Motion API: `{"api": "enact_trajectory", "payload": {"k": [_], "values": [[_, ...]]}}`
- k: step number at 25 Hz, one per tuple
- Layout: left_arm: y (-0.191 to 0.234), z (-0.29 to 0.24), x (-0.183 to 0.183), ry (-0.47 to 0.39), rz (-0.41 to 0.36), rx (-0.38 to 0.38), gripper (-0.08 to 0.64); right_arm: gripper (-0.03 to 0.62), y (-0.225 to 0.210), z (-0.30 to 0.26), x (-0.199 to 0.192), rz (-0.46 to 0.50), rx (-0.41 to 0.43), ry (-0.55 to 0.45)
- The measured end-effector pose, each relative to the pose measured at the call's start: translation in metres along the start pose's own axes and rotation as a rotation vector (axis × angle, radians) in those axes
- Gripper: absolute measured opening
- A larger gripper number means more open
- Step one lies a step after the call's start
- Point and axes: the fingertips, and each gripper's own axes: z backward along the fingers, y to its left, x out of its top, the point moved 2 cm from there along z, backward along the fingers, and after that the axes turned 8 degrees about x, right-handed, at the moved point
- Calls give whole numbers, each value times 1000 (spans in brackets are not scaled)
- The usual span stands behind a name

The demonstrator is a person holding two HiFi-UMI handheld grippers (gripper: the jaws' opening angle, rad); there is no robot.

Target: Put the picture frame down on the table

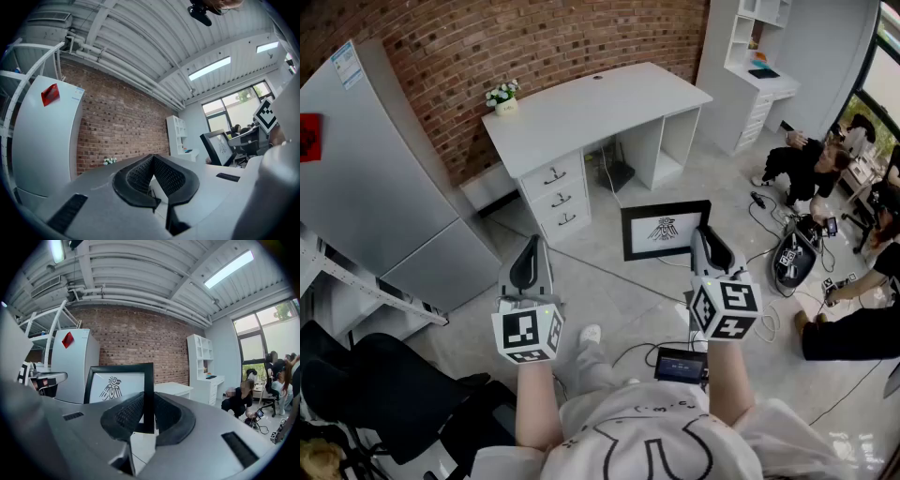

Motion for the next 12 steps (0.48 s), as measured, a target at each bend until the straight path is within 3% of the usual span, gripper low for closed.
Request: {"api": "enact_trajectory", "payload": {"k": [12], "values": [[34,-73,-9,10,10,-18,9,63,-1,-72,15,-26,-21,-3]]}}
